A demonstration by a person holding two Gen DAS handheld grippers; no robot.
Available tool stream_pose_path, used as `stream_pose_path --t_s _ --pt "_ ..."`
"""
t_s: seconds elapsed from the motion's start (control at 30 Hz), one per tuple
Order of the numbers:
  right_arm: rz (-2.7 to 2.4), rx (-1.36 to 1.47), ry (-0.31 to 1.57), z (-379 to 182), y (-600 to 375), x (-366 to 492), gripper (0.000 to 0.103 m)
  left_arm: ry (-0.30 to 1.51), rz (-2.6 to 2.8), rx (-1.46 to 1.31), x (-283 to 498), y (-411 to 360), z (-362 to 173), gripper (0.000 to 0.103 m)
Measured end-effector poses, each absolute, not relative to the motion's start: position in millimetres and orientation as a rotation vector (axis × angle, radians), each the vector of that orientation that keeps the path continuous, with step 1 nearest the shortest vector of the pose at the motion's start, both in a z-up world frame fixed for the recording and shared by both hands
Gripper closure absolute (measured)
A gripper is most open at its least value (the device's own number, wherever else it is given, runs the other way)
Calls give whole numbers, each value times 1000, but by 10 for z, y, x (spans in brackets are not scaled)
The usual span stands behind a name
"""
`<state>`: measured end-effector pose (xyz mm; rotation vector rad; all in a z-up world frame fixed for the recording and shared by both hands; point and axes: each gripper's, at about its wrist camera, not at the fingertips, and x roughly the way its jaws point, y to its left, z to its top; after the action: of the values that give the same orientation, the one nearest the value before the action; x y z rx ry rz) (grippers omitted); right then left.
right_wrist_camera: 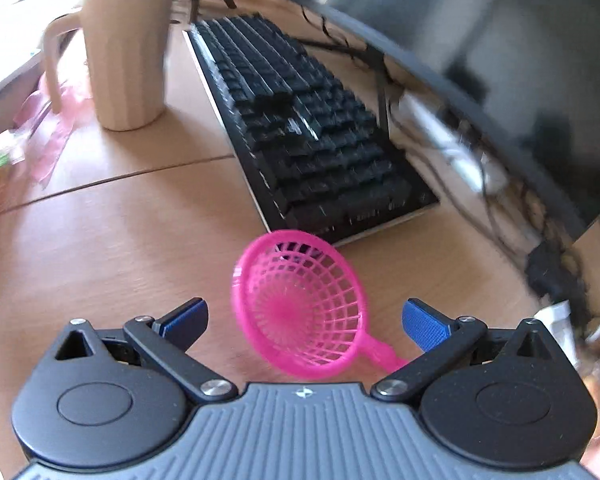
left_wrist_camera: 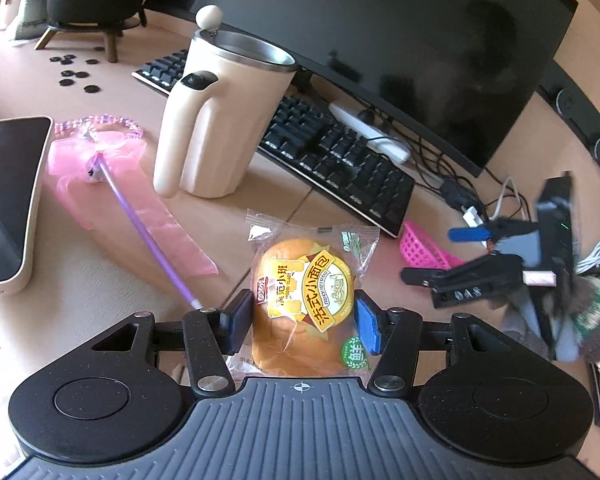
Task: Organize objects
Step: 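Carry the bread in the left tool and basket in the right tool toward the pink box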
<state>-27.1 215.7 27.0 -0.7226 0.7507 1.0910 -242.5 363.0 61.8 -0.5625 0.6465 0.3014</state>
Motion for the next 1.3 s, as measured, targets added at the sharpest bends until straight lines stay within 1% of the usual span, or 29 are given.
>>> stream_pose_path --t_s 0.13,0.2,0.3,0.4,0.43,0.67,0.77,0.8,0.87,0.93,1.1,1.3 --pt "1085 -545 951 286 1994 -166 0 632 276 -575 -2363 3597 615 45" --pt "1162 -479 978 409 1841 -285 0 624 264 -587 -2319 3576 601 45" --pt "1178 -522 874 562 1741 -515 0 616 249 -604 -2277 3550 559 45" --pt "1093 -682 726 518 1840 -668 0 626 240 -623 -2237 3525 496 45" --pt "1064 -706 705 474 1879 -678 0 632 238 -627 -2226 3515 478 45" --pt "887 -624 753 249 2119 -557 1 656 237 -637 -2262 3446 442 45" --pt "868 -551 793 259 2061 -507 22 656 241 -643 -2303 3442 434 45" --pt "869 -545 795 262 2061 -499 25 657 240 -645 -2306 3441 430 45" --pt "869 -532 768 318 1986 -526 25 662 230 -646 -2282 3431 416 45" --pt "865 -518 747 422 1857 -580 25 670 209 -638 -2218 3395 411 45" --pt "805 -429 762 700 1276 -661 25 696 91 -583 -1904 3164 444 45" --pt "576 -374 783 931 73 -616 25 768 -100 -470 -1339 2593 514 45"
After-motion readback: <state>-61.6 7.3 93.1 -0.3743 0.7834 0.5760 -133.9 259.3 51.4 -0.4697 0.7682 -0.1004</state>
